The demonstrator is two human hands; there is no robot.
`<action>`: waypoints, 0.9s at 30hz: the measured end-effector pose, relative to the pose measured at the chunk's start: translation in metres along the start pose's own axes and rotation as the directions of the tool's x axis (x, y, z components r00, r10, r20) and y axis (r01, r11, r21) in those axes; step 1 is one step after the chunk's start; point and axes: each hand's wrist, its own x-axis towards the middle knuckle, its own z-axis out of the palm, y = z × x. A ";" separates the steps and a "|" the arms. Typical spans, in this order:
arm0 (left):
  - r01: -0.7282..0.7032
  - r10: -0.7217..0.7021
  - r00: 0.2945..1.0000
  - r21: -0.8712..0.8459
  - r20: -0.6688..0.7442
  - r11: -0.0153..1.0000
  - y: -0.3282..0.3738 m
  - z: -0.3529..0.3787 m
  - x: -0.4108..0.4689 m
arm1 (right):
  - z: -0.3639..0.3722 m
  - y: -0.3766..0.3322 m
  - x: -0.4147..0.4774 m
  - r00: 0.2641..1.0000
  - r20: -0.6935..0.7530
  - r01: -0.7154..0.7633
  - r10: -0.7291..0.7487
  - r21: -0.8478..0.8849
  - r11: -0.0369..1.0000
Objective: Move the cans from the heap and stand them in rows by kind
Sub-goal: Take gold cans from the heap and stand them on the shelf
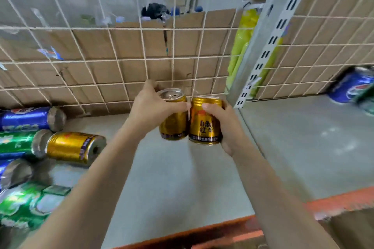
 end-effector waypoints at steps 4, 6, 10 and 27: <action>-0.010 0.019 0.990 -0.060 0.142 0.998 0.028 0.061 -0.011 | -0.061 -0.011 -0.034 0.990 -0.140 0.023 -0.028 -0.040 0.999; -0.023 0.040 0.977 -0.081 0.208 0.996 0.049 0.095 -0.025 | -0.095 -0.018 -0.056 0.977 -0.207 0.044 -0.055 -0.056 0.997; -0.027 0.090 0.931 -0.178 0.355 0.984 0.092 0.168 -0.058 | -0.173 -0.029 -0.096 0.943 -0.320 0.070 -0.095 -0.088 0.994; -0.220 0.387 0.737 -0.344 0.555 0.913 0.256 0.466 -0.179 | -0.503 -0.074 -0.246 0.791 -0.523 0.232 -0.317 -0.222 0.947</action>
